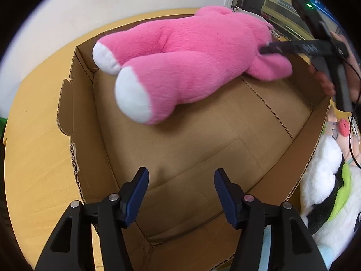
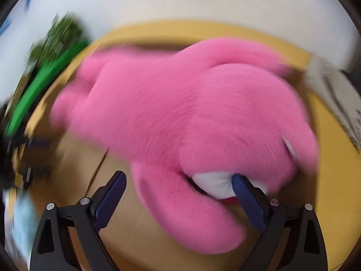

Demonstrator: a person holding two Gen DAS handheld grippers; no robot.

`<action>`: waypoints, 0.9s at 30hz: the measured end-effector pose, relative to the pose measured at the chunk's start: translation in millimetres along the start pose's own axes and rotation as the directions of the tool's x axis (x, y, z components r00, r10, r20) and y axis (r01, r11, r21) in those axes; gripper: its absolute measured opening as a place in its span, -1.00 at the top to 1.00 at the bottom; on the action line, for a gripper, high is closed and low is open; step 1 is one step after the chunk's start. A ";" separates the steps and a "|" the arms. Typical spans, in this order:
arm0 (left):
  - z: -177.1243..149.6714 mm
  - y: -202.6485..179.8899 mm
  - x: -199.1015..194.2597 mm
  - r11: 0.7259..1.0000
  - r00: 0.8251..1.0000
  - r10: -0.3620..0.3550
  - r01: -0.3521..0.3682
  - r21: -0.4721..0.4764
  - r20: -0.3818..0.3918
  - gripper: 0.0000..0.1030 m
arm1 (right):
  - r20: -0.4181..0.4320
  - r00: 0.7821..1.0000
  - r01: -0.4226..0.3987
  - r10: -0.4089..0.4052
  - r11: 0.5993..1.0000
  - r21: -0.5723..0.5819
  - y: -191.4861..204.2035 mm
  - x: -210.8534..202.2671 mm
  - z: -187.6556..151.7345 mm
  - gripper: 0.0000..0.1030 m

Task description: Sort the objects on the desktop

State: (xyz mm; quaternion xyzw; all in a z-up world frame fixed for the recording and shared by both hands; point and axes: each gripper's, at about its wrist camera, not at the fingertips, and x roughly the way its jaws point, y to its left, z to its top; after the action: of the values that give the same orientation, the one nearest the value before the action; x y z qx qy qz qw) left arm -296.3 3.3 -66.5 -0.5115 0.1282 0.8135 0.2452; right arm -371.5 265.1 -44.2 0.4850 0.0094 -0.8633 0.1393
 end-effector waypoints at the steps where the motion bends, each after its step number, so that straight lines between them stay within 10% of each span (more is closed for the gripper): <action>1: 0.6 -0.2 0.3 1.000 1.000 0.000 0.000 -0.001 0.001 -0.14 | 0.009 1.000 0.011 -0.012 0.999 0.035 -4.3 3.9 1.2 -0.81; 7: 3.9 -1.3 1.9 1.000 1.000 0.003 -0.002 -0.010 0.008 -0.13 | 0.015 0.998 0.064 -0.066 0.993 0.101 -1.8 7.3 3.1 -0.82; 15: 3.6 -6.5 3.8 1.000 1.000 0.004 -0.004 -0.011 0.013 -0.14 | -0.162 0.977 -0.177 0.137 0.947 -0.268 120.2 4.4 3.4 -0.84; 19: 0.1 -8.6 3.1 1.000 1.000 0.004 -0.004 -0.013 0.020 -0.14 | -0.233 0.954 -0.232 0.190 0.958 -0.170 135.8 62.2 21.6 -0.84; 27: -0.6 -9.8 3.6 1.000 0.999 0.002 -0.001 -0.009 0.032 -0.15 | -0.116 0.951 -0.291 0.285 0.956 -0.037 129.9 74.3 51.0 -0.93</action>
State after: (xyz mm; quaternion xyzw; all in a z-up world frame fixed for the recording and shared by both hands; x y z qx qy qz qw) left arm -292.0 12.3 -69.6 -0.4993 0.1210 0.8225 0.2442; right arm -418.1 115.3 -64.2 0.5241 -0.0309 -0.8051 0.2760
